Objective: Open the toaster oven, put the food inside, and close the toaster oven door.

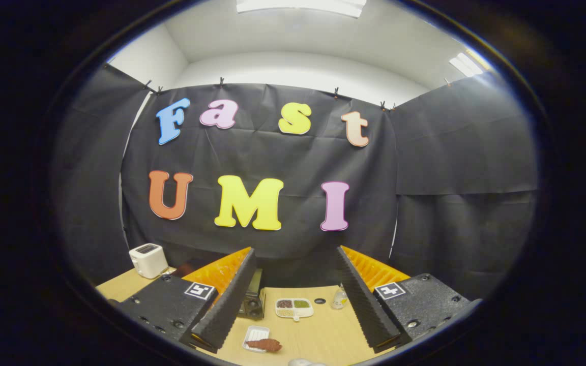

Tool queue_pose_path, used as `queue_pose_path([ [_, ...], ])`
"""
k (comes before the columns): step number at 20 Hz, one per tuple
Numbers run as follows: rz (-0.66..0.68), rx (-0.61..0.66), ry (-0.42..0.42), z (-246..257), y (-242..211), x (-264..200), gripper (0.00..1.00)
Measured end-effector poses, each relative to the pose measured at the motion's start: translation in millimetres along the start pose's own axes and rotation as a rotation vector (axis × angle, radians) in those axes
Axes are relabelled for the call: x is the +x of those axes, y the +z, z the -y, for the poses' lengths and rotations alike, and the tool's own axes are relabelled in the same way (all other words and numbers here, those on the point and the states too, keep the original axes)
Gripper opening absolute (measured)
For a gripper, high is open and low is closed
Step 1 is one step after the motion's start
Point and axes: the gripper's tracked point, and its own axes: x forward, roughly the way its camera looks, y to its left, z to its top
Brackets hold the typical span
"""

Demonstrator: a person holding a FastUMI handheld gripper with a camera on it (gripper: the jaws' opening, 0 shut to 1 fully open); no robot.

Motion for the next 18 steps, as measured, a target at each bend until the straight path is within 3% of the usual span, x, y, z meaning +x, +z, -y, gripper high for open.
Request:
queue_pose_path([
  [10, -0.037, 0.001, 0.042, -36.4, -28.8, 38.6, 0.99],
  [18, -0.16, -0.006, 0.141, -154.8, -121.3, 129.1, 0.99],
])
